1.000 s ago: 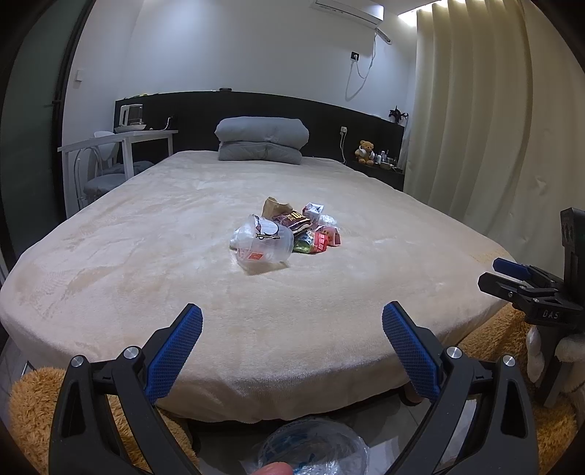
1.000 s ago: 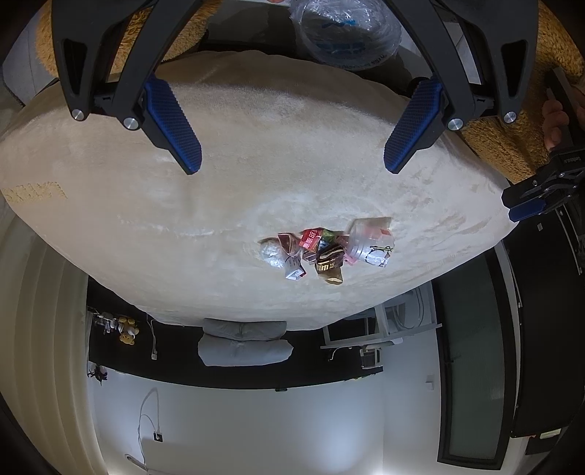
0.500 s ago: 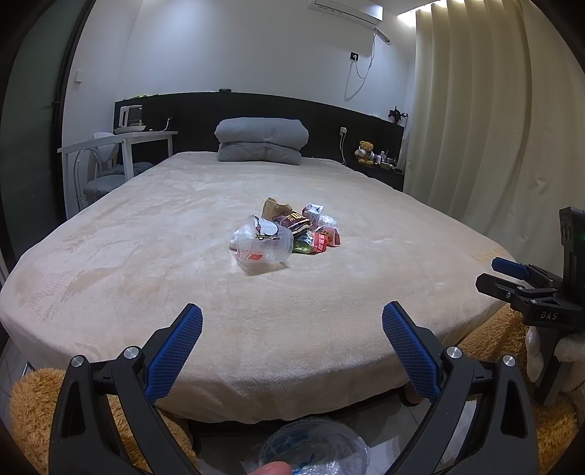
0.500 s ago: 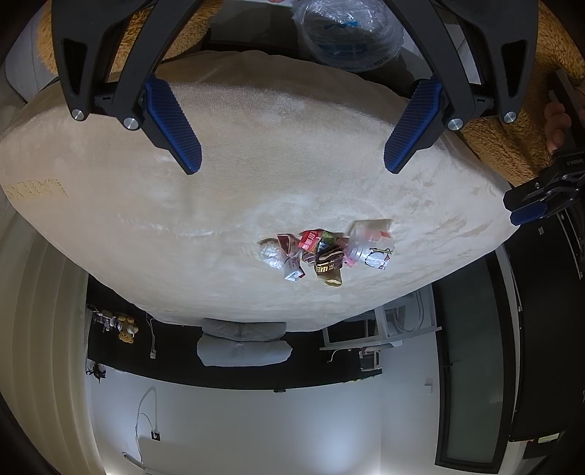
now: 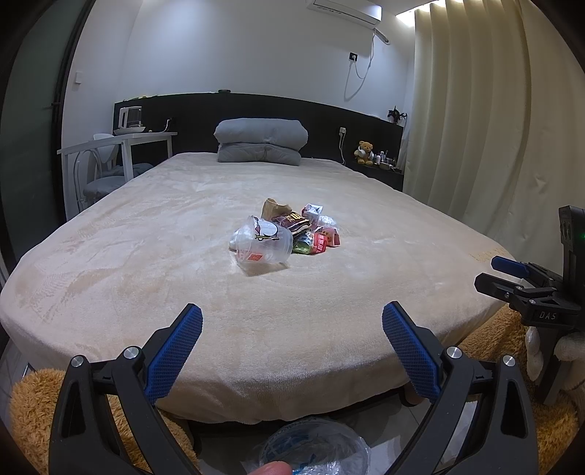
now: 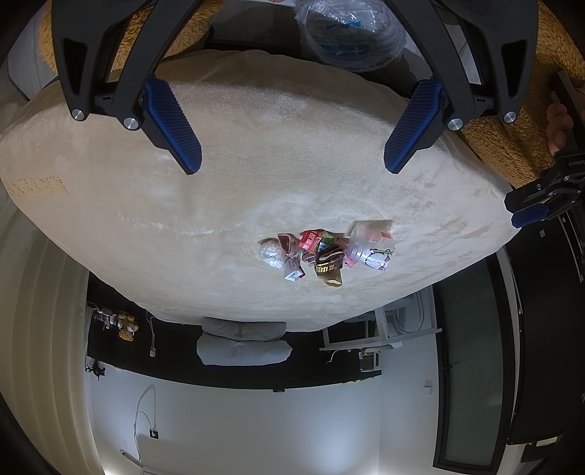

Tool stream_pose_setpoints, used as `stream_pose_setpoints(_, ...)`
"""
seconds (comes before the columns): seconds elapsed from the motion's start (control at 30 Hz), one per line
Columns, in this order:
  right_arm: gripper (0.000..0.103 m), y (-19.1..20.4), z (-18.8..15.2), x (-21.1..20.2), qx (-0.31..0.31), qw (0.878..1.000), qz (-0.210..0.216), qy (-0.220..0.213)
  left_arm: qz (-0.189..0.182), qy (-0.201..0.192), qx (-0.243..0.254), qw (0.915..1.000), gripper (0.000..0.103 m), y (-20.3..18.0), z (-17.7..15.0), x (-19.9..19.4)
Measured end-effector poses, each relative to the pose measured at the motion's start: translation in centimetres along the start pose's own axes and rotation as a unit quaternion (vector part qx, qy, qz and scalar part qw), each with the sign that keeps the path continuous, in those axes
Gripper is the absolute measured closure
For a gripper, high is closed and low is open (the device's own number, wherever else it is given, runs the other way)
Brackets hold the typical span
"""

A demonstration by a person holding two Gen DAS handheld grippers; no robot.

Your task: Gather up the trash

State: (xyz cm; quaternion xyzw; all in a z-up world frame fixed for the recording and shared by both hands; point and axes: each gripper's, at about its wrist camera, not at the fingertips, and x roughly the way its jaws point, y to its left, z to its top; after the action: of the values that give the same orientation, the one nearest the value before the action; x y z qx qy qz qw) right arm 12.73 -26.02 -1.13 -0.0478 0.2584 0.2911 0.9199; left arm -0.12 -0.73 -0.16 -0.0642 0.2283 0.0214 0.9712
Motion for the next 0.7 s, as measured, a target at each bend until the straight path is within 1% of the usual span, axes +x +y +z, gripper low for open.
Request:
stream_pose_setpoints(0.37,0.004,-0.1,0.2,0.1,-0.001,1.000,0.006,0.005,-0.006,-0.002,0.002,1.0000,0.006,-0.2,-0.1,-0.2)
stream_pose_setpoints(0.7,0.004,-0.2,0.6,1.1,0.015,0.999,0.010,0.029,-0.007,0.023,0.004,0.9997,0.006,-0.8,0.1,1.2)
